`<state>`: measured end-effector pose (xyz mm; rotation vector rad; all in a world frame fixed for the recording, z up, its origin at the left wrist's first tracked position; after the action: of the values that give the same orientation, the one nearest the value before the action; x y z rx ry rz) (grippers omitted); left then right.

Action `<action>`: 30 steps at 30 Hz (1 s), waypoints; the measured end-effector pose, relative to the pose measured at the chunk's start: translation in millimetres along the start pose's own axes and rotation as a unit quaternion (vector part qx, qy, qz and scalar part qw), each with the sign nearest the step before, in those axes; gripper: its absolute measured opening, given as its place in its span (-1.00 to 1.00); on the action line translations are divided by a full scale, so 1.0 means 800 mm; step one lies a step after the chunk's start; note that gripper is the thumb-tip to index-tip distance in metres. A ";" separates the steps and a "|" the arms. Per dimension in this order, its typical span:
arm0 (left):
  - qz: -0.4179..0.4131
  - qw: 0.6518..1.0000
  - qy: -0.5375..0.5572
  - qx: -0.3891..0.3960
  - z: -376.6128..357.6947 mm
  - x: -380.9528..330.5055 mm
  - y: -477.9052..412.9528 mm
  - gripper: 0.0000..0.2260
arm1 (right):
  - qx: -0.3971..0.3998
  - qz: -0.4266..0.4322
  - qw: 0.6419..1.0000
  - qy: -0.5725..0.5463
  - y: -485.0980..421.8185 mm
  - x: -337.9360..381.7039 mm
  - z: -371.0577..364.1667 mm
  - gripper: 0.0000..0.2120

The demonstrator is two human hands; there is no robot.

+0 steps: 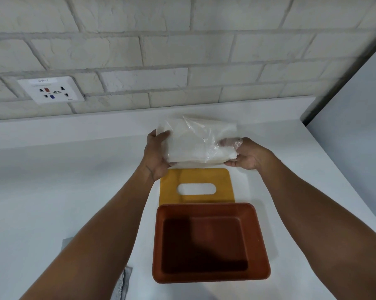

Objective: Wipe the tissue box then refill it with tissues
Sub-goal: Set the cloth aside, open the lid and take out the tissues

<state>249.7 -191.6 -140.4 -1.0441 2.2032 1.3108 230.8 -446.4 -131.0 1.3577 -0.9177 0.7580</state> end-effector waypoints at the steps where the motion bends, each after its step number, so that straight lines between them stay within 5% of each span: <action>1: 0.002 1.000 -0.001 0.013 -0.002 0.000 0.001 -0.61 | 0.006 0.003 1.000 -0.009 0.003 0.002 0.000 -0.68; 9: -0.021 0.999 -0.008 -0.034 0.001 -0.005 0.005 -0.39 | 0.018 0.008 0.999 -0.030 0.009 -0.003 -0.007 -0.67; 15: -0.028 0.993 -0.037 -0.110 0.007 -0.018 -0.003 -0.88 | -0.008 0.020 0.996 -0.087 0.015 0.008 0.005 -0.78; 19: -0.026 0.990 -0.064 -0.120 0.007 -0.020 -0.006 -0.70 | -0.031 0.025 0.996 -0.083 0.020 0.013 0.013 -0.83; 23: -0.015 0.992 -0.081 -0.098 0.002 -0.020 -0.006 -0.82 | -0.029 0.038 0.993 -0.109 0.024 0.016 0.018 -0.86; 27: -0.031 0.985 -0.114 -0.128 0.006 -0.022 -0.010 -0.58 | -0.047 0.057 0.988 -0.133 0.028 0.025 0.026 -0.88; 30: -0.023 0.989 -0.061 -0.130 0.004 -0.024 -0.007 -0.65 | -0.071 0.060 0.983 -0.156 0.031 0.029 0.030 -0.87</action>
<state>266.3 -182.4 -133.1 -1.0657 1.9452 1.6273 217.1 -469.3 -98.9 1.3243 -1.2867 0.5646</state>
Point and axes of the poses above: each hand's wrist, its own y-axis away from the middle knuckle, its own z-axis out of the back of the hand, x = y × z, the point moved 4 cm from there along -y, towards the middle knuckle, and after that the axes turned 14 degrees about z, right-handed, at the moved point
